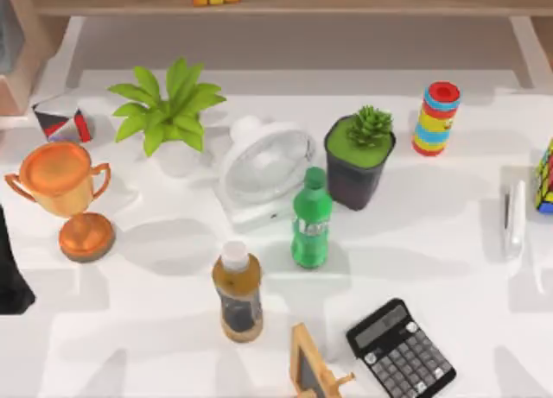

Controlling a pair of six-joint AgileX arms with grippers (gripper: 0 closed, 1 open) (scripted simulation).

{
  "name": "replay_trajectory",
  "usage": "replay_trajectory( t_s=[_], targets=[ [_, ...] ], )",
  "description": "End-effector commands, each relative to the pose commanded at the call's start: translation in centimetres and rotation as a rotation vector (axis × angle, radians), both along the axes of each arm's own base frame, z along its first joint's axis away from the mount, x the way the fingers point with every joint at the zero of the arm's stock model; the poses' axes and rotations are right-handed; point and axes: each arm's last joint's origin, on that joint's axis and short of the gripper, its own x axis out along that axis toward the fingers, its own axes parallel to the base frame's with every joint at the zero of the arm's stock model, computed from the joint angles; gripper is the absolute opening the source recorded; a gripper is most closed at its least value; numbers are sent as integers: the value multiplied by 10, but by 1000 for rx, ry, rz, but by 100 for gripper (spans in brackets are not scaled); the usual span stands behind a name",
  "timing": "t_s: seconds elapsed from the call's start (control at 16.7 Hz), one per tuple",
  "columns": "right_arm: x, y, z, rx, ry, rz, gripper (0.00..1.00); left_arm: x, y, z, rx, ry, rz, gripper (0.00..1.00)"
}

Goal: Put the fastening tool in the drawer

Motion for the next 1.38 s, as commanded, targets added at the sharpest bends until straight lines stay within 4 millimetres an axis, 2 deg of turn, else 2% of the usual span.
replay_trajectory(
  t_s=[0.18,0.3,0.48,0.66,0.84,1.02,1.2,1.38],
  targets=[
    [0,0,2,-9,-2,-2,100,0,0,0,0,0,0,100],
    [2,-2,11,-52,-12,-8,100,0,0,0,0,0,0,100],
    [10,-5,36,-176,-33,-18,100,0,0,0,0,0,0,100],
    [34,-12,66,-352,-37,-22,100,0,0,0,0,0,0,100],
    [78,-24,88,-556,-17,-18,100,0,0,0,0,0,0,100],
    [135,-46,92,-769,4,-10,100,0,0,0,0,0,0,100],
    [192,-76,78,-980,8,-6,100,0,0,0,0,0,0,100],
    [238,-108,48,-1175,4,-9,100,0,0,0,0,0,0,100]
  ],
)
